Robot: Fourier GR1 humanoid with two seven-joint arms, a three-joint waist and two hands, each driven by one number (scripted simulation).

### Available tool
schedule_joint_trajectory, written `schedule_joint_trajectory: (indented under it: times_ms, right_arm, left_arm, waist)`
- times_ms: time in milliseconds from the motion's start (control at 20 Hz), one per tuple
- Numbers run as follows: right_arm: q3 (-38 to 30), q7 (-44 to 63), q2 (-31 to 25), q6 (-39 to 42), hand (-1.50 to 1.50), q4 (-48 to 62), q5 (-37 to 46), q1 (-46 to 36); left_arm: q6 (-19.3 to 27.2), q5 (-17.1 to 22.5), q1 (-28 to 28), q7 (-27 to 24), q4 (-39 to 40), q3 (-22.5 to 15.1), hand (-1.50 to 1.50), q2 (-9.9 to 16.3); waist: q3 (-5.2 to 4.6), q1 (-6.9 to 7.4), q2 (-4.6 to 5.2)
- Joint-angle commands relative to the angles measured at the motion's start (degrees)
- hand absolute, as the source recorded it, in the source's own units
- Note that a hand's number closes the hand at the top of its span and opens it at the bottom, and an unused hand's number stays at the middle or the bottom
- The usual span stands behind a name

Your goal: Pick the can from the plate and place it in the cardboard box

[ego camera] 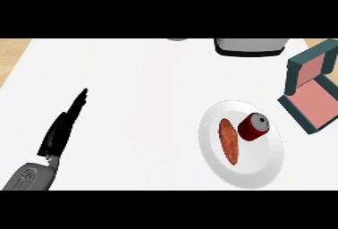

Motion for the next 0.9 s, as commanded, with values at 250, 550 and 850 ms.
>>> schedule_joint_trajectory:
  times_ms: [250,550,850]
  right_arm:
    - [3.78,20.96,1.61,11.56,-1.5,-2.7,11.26,-12.35]
    - [6.45,21.95,5.28,14.79,-1.5,3.45,14.14,-19.4]
    - [5.7,20.95,8.73,12.53,-1.5,7.12,19.21,-24.02]
  left_arm:
    - [-1.71,-2.46,-0.12,0.47,-0.29,1.59,0.0,-2.33]
    - [-2.62,-4.87,-0.21,-3.13,4.33,3.86,0.0,-4.58]
    - [-5.01,-6.11,-1.37,-0.48,3.26,6.82,0.0,-4.73]
  waist:
    - [0.09,0.1,-0.11]
    - [0.11,-0.09,-0.14]
    - [0.11,-0.15,-0.16]
